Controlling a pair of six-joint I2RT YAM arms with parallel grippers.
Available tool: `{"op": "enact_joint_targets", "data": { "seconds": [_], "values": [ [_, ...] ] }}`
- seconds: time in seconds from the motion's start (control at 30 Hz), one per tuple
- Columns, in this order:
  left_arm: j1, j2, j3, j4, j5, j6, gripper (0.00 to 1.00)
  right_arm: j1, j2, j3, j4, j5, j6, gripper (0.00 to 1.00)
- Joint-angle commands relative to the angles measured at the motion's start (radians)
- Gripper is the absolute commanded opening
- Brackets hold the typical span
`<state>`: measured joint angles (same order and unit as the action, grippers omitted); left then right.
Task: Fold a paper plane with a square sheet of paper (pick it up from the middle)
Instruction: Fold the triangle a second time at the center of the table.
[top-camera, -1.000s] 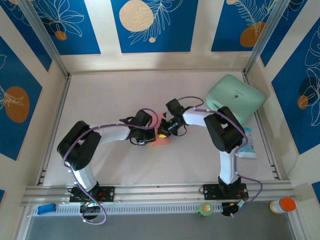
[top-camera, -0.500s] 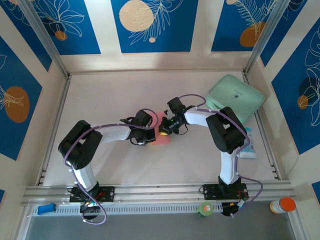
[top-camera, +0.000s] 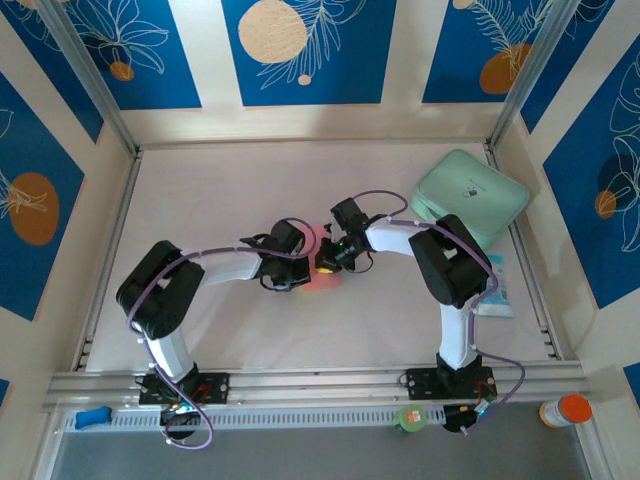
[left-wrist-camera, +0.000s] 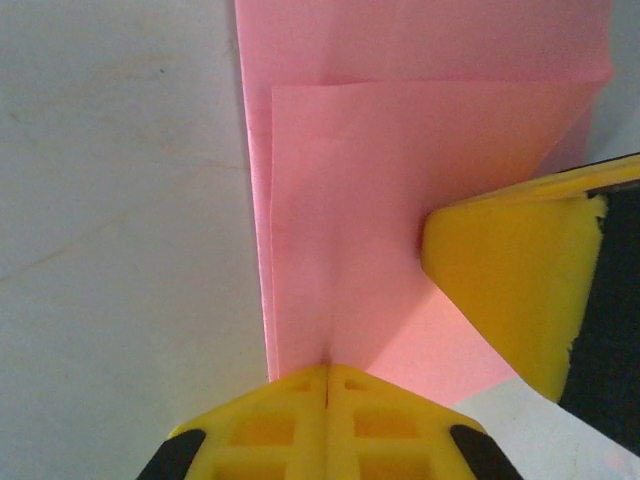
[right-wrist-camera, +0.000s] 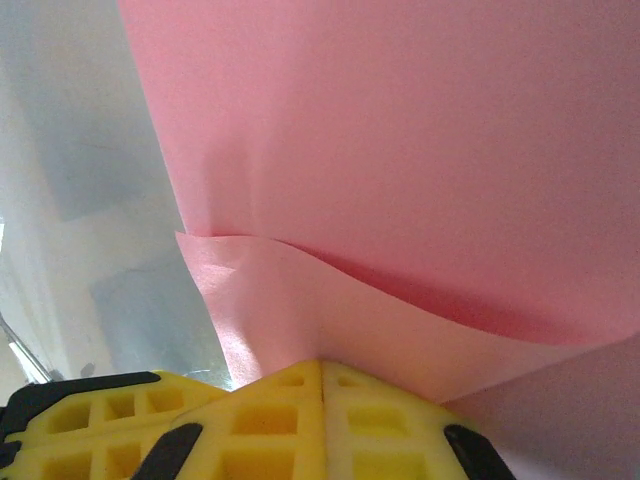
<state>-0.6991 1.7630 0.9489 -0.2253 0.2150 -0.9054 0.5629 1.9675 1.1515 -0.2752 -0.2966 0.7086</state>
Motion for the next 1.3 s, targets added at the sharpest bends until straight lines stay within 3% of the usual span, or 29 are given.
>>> {"op": "enact_joint_targets", "data": {
  "seconds": [0.0,0.5,0.7,0.83,1.07,1.27],
  "values": [
    [-0.008,0.014,-0.037,-0.156,-0.060,-0.010,0.00,-0.045,0.043,-0.004,0.011,0.031,-0.037,0.00],
    [-0.007,0.025,-0.085,-0.145,-0.036,-0.008,0.00,-0.264,0.055,0.065,0.028,0.043,-0.042,0.00],
    [-0.007,-0.011,0.013,-0.114,0.003,0.028,0.00,-0.216,-0.117,0.013,0.004,0.077,-0.069,0.00],
    [-0.007,-0.063,0.061,-0.077,0.010,0.027,0.06,-0.162,-0.187,-0.044,0.007,0.064,-0.042,0.00],
    [-0.007,-0.073,0.068,-0.023,0.019,0.025,0.08,-0.039,-0.146,-0.072,0.026,0.030,0.010,0.00],
    [-0.005,-0.029,0.072,0.032,0.059,0.010,0.06,-0.015,-0.072,-0.065,0.061,0.004,0.038,0.00]
  ]
}}
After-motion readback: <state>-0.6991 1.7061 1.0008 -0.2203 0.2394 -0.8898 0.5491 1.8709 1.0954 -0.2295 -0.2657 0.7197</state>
